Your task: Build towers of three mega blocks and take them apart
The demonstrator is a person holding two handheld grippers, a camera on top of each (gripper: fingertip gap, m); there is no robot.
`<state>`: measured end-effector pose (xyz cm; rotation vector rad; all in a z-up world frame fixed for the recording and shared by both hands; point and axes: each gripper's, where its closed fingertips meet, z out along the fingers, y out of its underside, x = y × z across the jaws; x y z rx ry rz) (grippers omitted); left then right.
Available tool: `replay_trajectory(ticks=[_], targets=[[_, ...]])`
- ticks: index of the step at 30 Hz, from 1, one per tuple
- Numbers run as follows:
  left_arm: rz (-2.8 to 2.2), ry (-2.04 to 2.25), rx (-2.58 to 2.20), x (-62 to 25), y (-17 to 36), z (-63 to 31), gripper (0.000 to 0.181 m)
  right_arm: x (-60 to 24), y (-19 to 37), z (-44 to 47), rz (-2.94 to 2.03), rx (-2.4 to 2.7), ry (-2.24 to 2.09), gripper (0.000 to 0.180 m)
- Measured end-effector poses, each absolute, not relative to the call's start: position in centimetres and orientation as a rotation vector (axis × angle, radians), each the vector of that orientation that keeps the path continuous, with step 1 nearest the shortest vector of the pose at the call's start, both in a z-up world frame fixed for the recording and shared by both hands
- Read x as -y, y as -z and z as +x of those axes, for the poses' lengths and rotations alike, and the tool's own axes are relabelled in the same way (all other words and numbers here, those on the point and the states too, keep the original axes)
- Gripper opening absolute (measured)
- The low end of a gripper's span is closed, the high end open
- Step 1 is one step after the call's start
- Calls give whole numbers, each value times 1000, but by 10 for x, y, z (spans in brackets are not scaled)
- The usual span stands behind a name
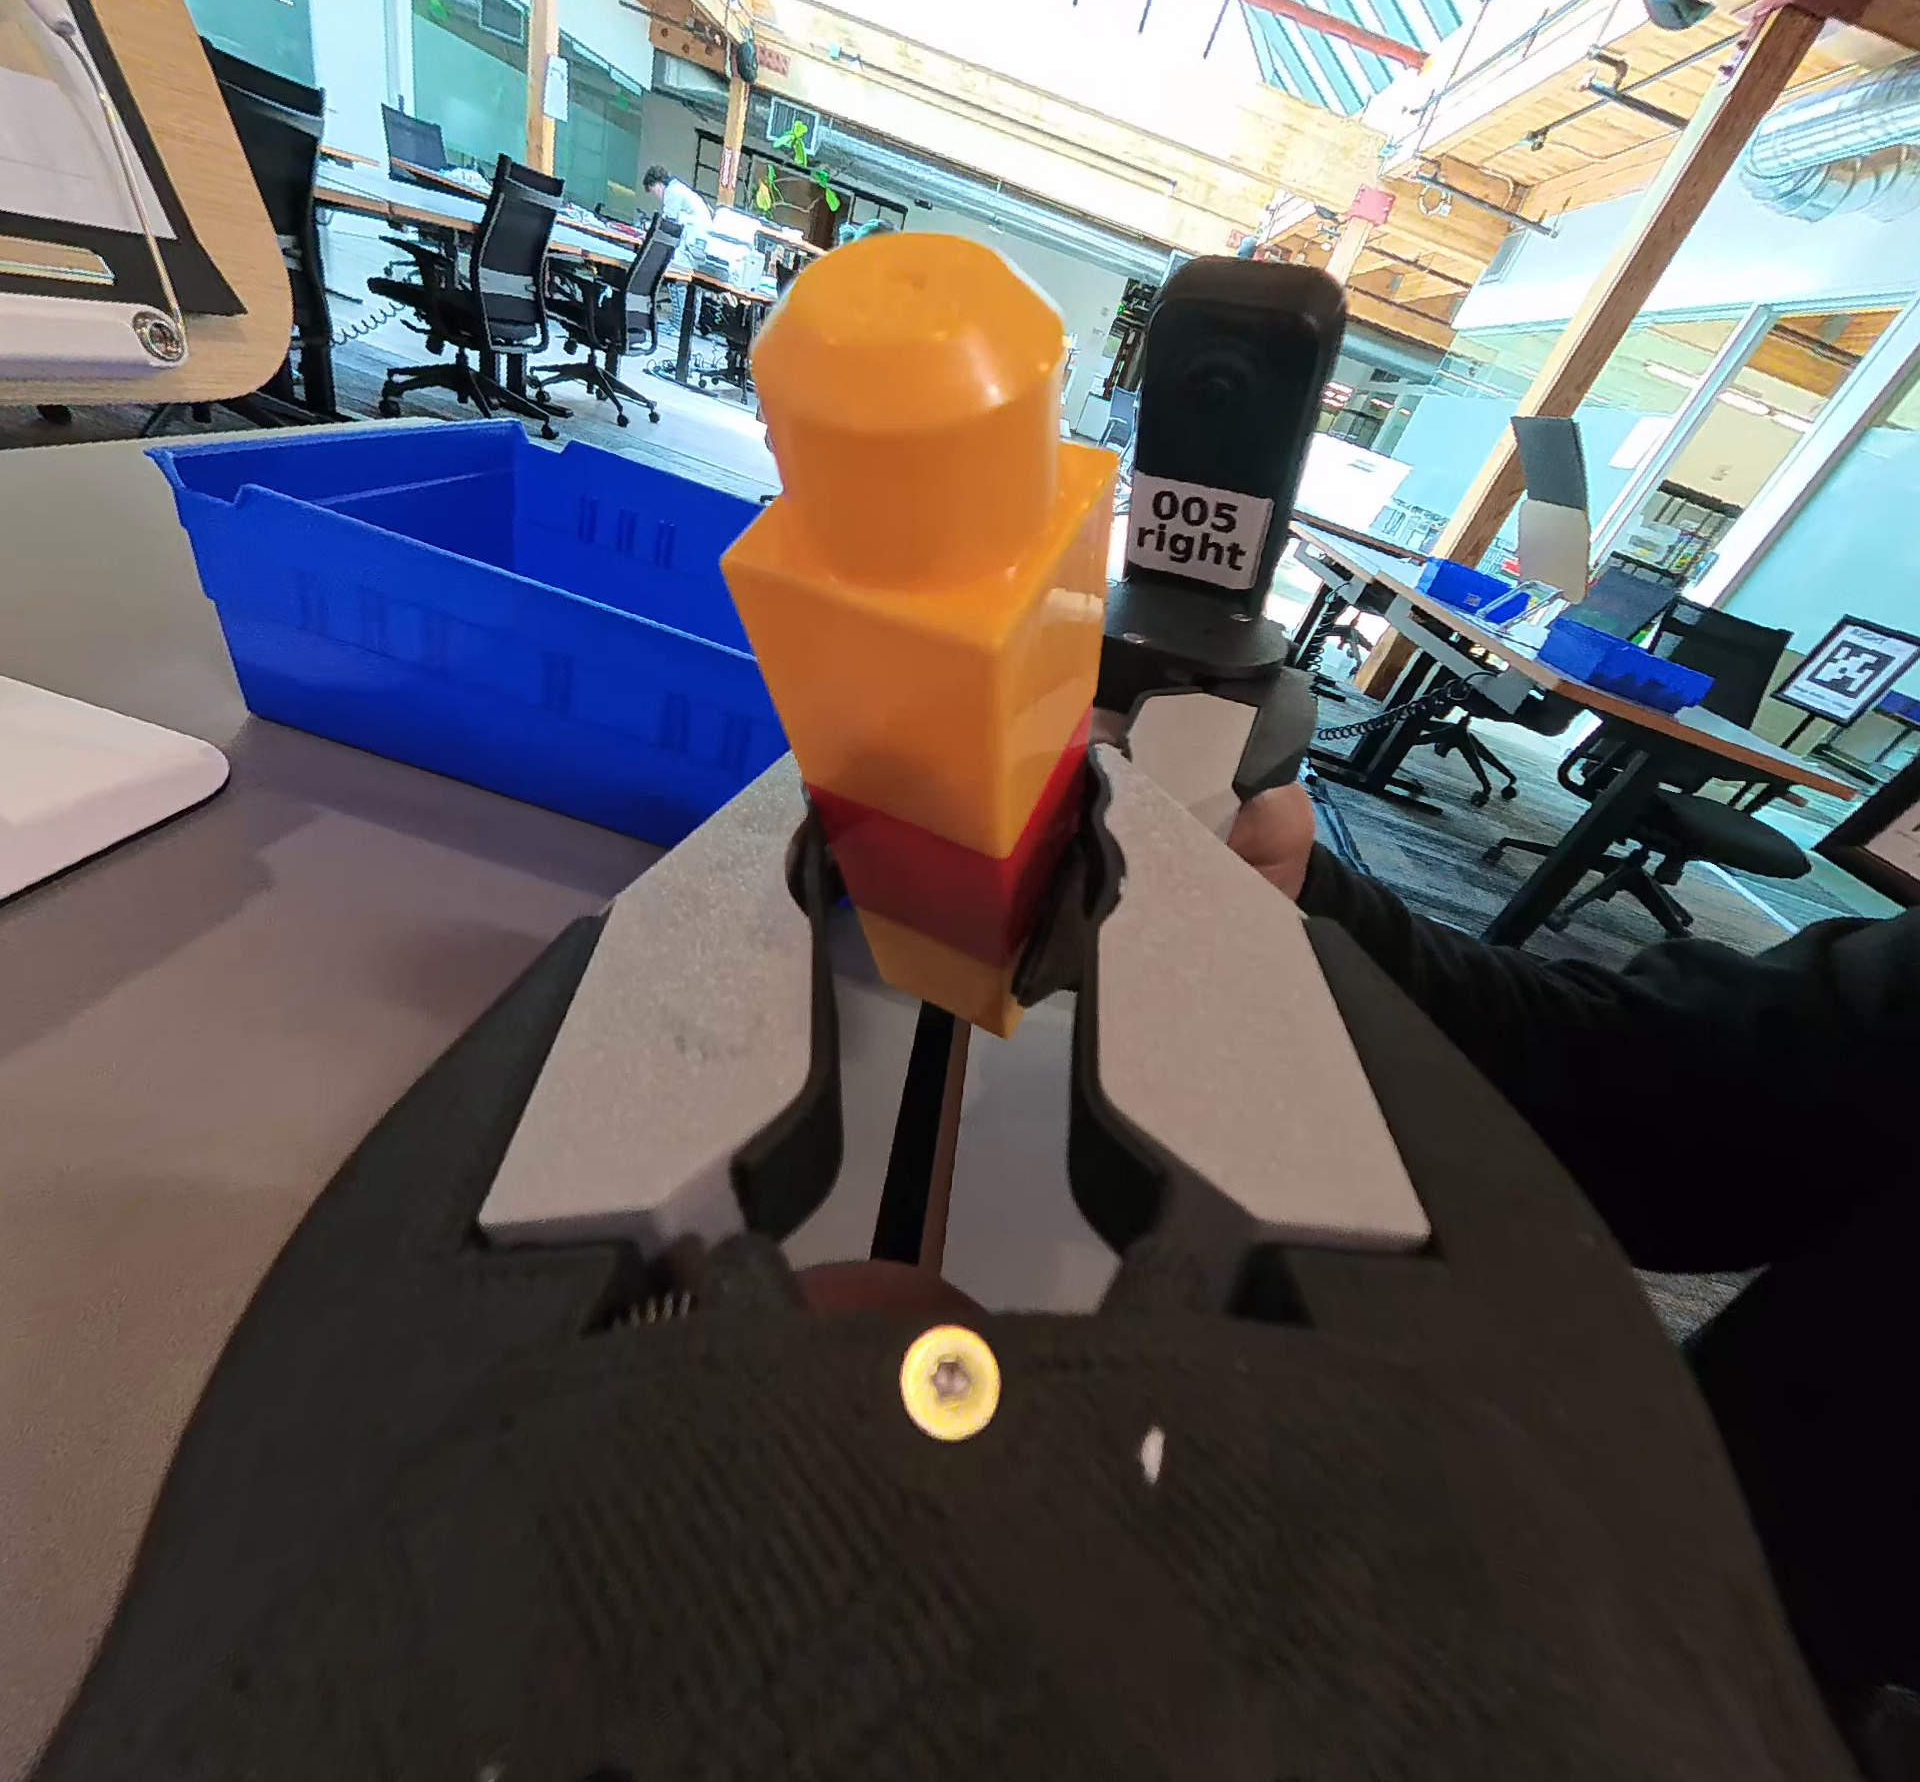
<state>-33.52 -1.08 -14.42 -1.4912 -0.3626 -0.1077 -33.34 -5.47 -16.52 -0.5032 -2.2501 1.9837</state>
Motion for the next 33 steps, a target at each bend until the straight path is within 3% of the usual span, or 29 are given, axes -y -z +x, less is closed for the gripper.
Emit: replay_trajectory(ticks=[33], targets=[[-1499, 36, 393, 17, 148, -346, 40, 49, 172, -347, -620, 2233, -1949, 44]])
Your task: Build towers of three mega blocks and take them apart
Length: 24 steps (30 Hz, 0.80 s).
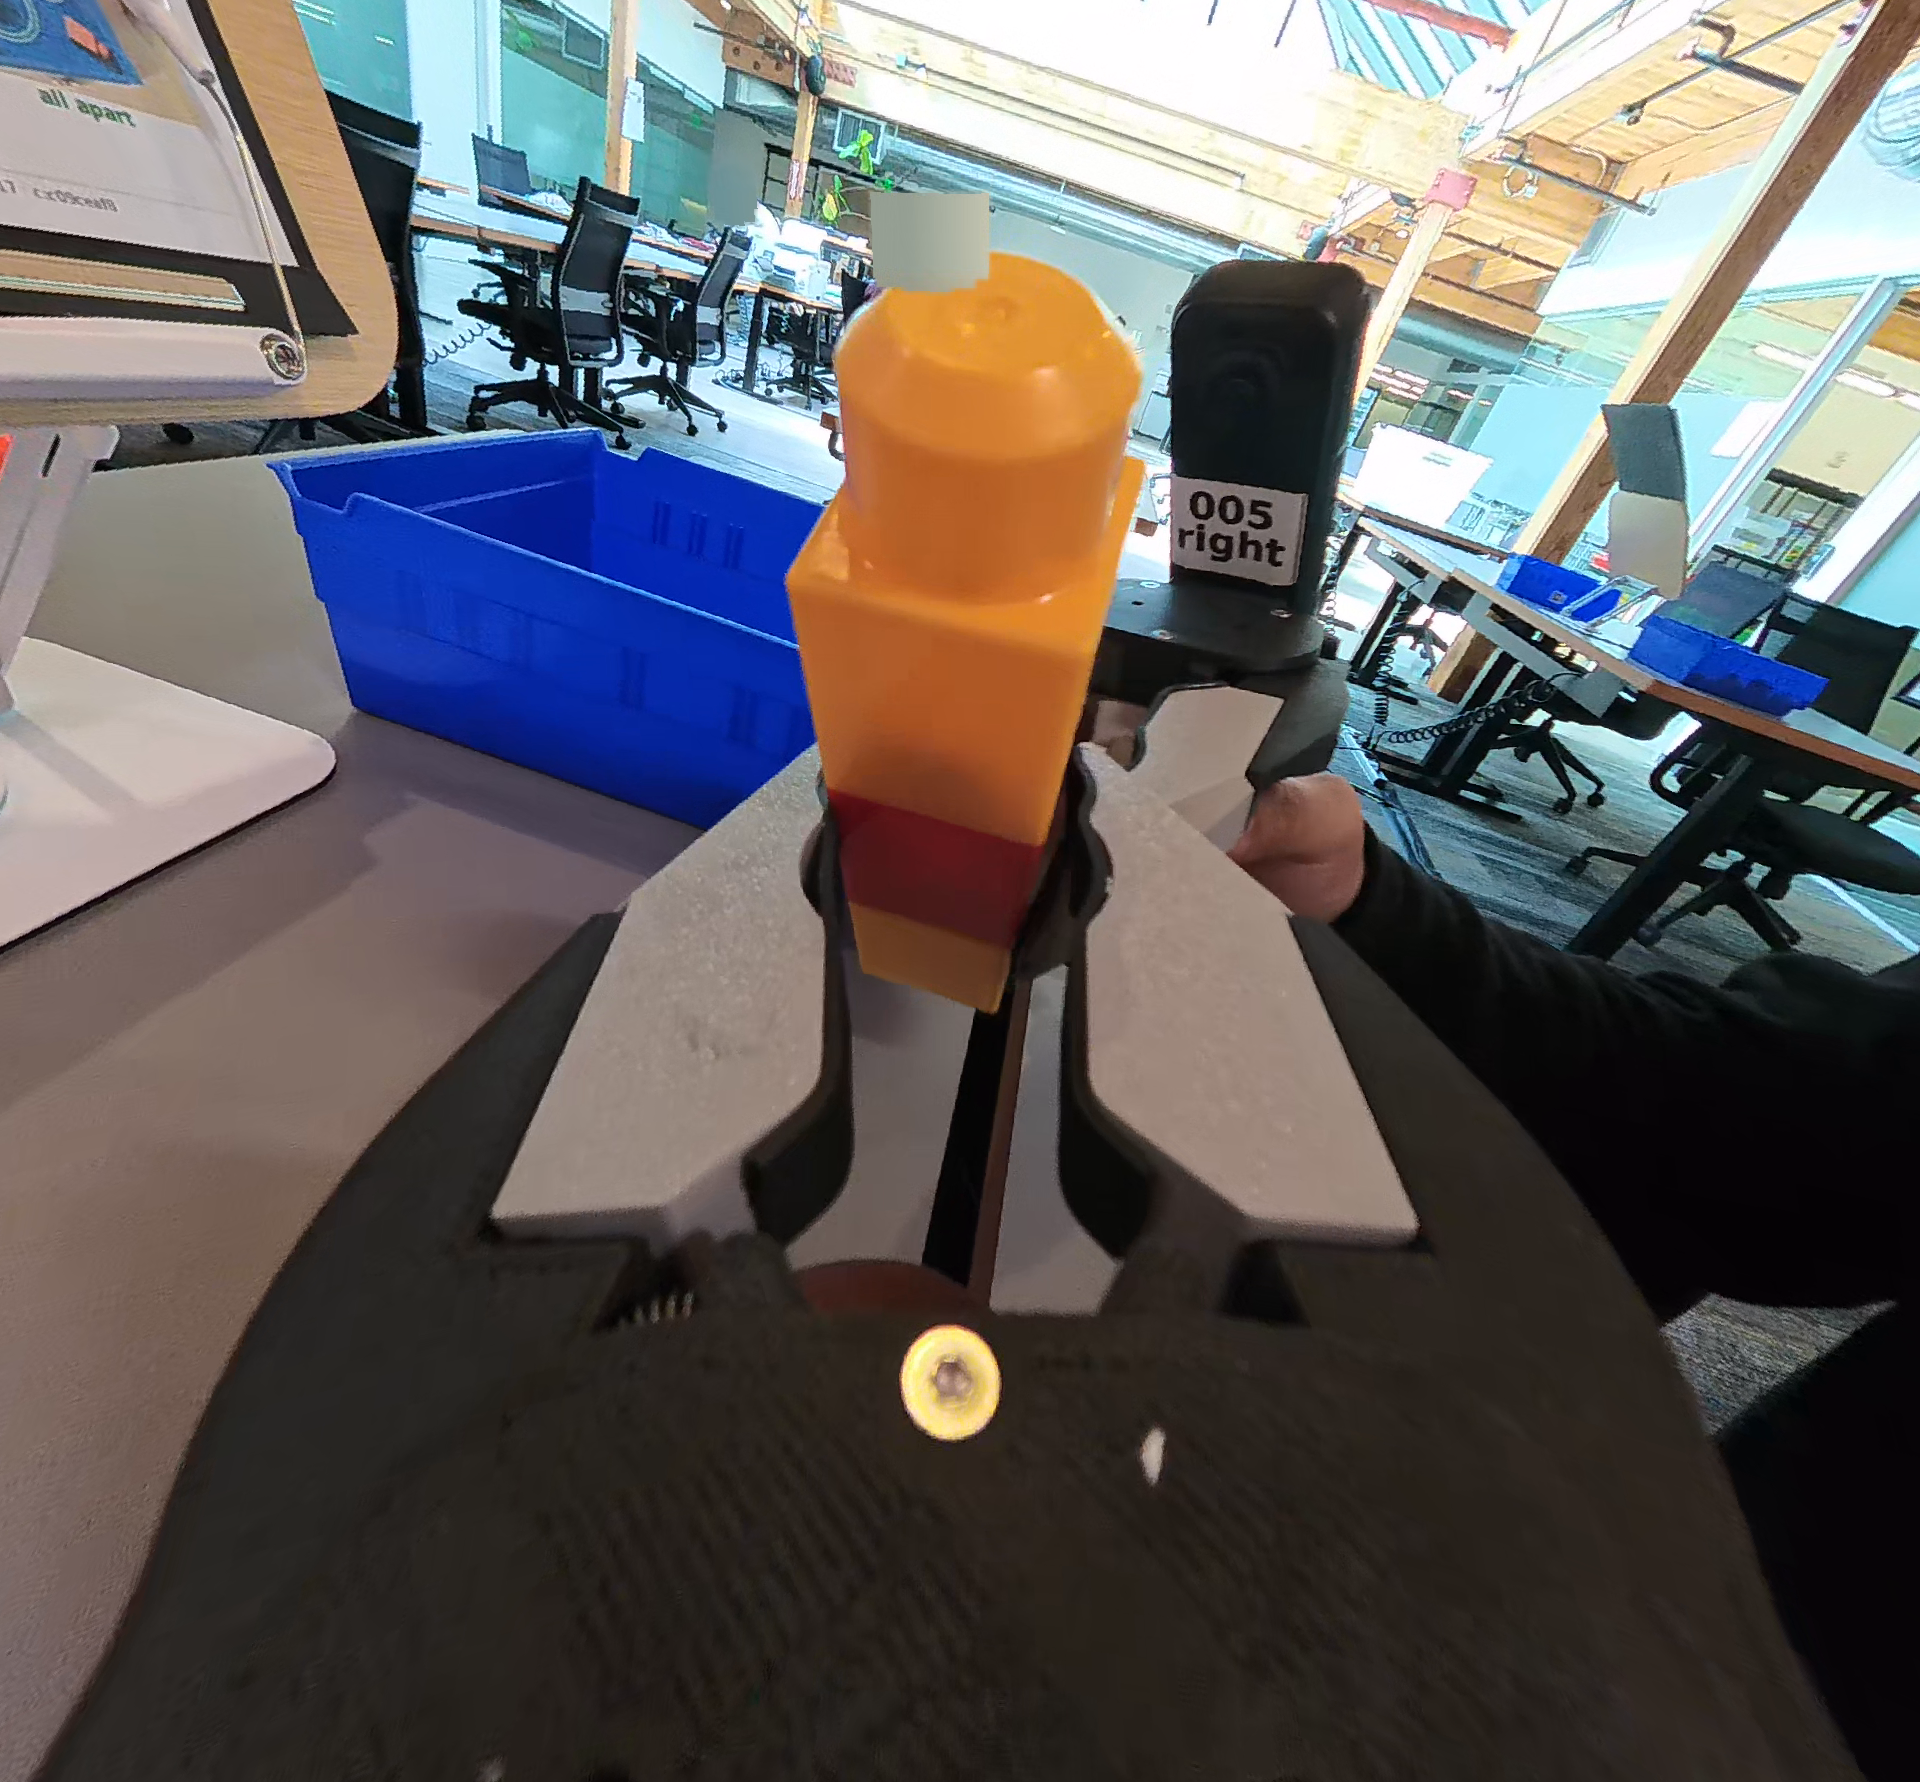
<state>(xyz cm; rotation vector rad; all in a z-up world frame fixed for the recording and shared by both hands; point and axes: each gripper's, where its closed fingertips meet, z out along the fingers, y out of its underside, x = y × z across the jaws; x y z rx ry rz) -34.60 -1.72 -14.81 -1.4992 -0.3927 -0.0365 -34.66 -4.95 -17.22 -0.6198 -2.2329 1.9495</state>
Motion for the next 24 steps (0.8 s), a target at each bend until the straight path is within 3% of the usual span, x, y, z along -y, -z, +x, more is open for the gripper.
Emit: replay_trajectory(ticks=[7, 17, 24], targets=[[-1527, -8, 404, 17, 153, -350, 40, 48, 177, -352, -631, 2225, -1881, 46], [-1714, -349, 666, 40, 201, -402, 38, 23, 203, -386, -755, 2152, -1471, 44], [-1786, -438, 820, 56, 233, -423, 38, 14, 204, -393, -873, 2125, -1509, 47]])
